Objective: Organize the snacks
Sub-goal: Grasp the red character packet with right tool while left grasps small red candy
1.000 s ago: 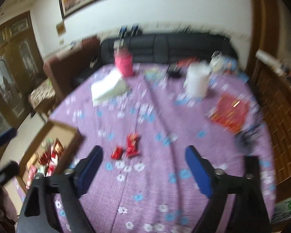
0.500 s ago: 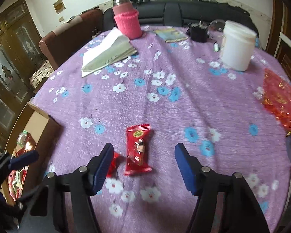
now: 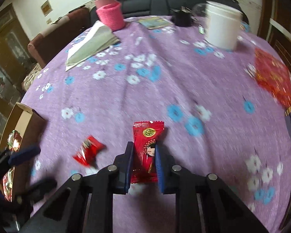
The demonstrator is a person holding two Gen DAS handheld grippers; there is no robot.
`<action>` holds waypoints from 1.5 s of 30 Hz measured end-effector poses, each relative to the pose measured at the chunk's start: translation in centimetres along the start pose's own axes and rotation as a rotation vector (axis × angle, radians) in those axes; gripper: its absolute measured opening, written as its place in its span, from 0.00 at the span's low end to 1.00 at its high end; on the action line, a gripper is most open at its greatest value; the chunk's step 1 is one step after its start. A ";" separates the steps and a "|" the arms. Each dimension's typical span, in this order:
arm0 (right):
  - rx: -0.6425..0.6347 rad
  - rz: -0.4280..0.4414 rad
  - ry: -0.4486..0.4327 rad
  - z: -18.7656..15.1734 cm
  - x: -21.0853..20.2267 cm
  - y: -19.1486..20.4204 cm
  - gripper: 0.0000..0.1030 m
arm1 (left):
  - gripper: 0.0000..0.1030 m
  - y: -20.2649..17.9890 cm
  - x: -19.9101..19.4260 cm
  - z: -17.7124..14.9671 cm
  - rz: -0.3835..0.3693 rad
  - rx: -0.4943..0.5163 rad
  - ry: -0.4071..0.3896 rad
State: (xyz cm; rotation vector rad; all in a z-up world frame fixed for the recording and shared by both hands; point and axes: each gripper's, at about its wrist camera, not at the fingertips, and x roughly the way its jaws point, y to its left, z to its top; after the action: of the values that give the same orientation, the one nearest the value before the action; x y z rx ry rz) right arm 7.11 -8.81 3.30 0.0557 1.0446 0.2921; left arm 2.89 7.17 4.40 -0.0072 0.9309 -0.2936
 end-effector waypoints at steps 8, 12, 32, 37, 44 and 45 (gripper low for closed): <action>0.079 0.089 -0.046 -2.1 -1.3 -2.2 0.23 | 0.62 -1.9 3.1 1.5 0.062 0.065 0.024; 0.090 0.112 -0.056 -2.2 -1.4 -2.4 0.23 | 0.62 -2.8 4.0 1.5 0.061 0.093 0.026; 0.060 0.054 -0.114 -3.1 -1.8 -1.4 0.23 | 0.21 -1.5 -1.7 0.1 0.015 0.010 -0.076; 0.077 0.057 -0.117 -3.5 -2.2 -1.4 0.23 | 0.22 -1.9 -0.4 -0.2 0.017 0.054 -0.019; 0.082 0.077 -0.122 -3.6 -2.2 -1.8 0.23 | 0.48 -3.8 2.5 0.8 0.057 0.130 0.002; 0.083 0.083 -0.123 -3.6 -2.2 -1.9 0.23 | 0.48 -4.2 2.8 1.0 0.065 0.148 0.001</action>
State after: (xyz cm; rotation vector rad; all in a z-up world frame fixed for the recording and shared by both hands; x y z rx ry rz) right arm 3.45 -11.58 2.99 0.1894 0.9334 0.3163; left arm 4.21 2.27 3.31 0.1591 0.9067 -0.3015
